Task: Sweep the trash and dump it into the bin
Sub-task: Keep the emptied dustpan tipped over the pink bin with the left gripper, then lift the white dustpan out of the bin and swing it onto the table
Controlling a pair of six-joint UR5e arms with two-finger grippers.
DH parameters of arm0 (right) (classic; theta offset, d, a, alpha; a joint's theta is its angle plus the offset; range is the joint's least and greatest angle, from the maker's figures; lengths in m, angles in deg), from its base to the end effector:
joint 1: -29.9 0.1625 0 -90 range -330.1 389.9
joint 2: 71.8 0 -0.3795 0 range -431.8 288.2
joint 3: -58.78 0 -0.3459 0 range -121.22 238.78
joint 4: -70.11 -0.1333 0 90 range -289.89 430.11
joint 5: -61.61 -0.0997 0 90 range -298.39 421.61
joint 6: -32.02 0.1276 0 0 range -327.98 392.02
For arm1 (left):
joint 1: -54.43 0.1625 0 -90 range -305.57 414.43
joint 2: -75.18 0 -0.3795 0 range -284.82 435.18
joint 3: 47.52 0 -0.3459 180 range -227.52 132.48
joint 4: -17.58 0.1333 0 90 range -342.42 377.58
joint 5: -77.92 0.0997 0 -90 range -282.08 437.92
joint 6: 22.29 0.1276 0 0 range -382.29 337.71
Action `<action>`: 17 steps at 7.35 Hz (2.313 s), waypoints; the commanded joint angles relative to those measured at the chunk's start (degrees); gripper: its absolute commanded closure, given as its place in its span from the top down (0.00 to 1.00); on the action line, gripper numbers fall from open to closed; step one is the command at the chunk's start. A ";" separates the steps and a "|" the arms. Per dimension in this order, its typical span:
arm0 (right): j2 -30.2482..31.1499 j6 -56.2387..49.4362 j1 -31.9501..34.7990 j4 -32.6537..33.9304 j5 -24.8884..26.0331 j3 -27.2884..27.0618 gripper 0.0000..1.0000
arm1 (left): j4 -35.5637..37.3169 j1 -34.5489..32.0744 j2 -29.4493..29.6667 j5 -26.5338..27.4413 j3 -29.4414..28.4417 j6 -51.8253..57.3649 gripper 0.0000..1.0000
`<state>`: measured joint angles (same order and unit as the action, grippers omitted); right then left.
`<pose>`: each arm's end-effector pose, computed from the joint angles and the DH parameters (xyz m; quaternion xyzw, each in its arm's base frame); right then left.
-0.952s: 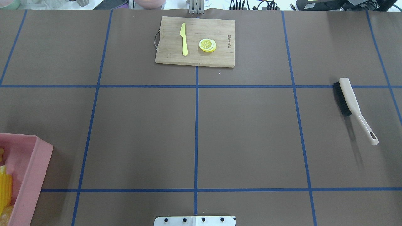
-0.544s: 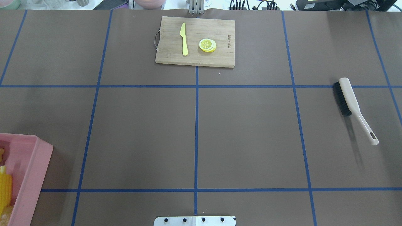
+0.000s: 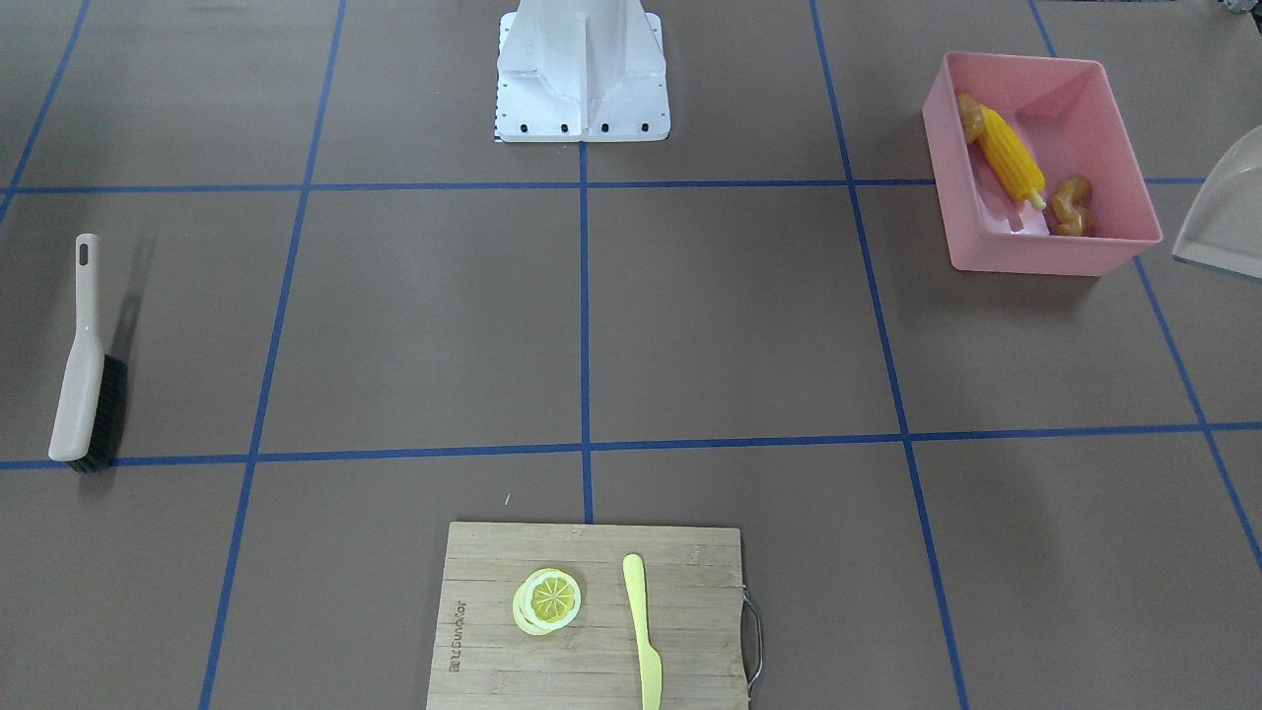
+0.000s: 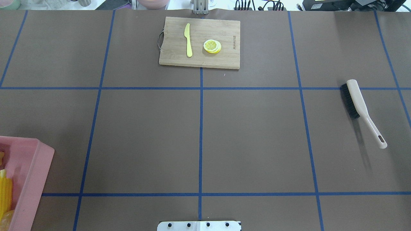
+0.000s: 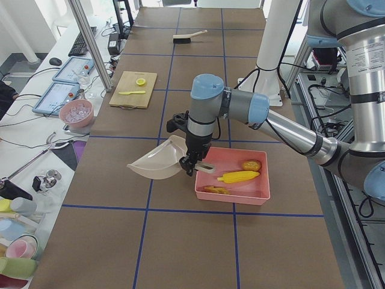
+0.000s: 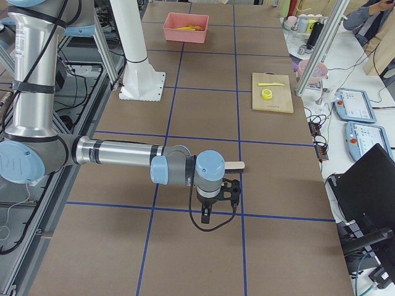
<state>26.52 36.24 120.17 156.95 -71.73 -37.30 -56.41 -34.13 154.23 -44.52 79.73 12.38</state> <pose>0.0476 -0.3917 0.6427 -0.0053 -0.3693 0.0334 0.9287 -0.0559 -0.3569 0.4700 0.1621 0.2420 0.3202 0.9015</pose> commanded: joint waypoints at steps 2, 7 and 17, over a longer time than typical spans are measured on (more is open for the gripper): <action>0.03 0.00 0.00 0.00 0.01 0.10 1.00 | -4.21 13.88 7.58 -5.50 -1.91 8.64 0.00; 0.03 0.09 0.00 0.00 0.01 0.19 1.00 | -14.65 31.39 21.82 -9.58 -14.54 8.22 0.00; 0.03 0.09 0.00 0.00 0.01 0.54 1.00 | -30.86 41.37 29.22 -6.68 -30.04 -1.10 0.00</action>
<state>26.55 36.32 120.17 156.95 -71.72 -36.76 -86.88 6.67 182.69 -52.03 50.51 11.24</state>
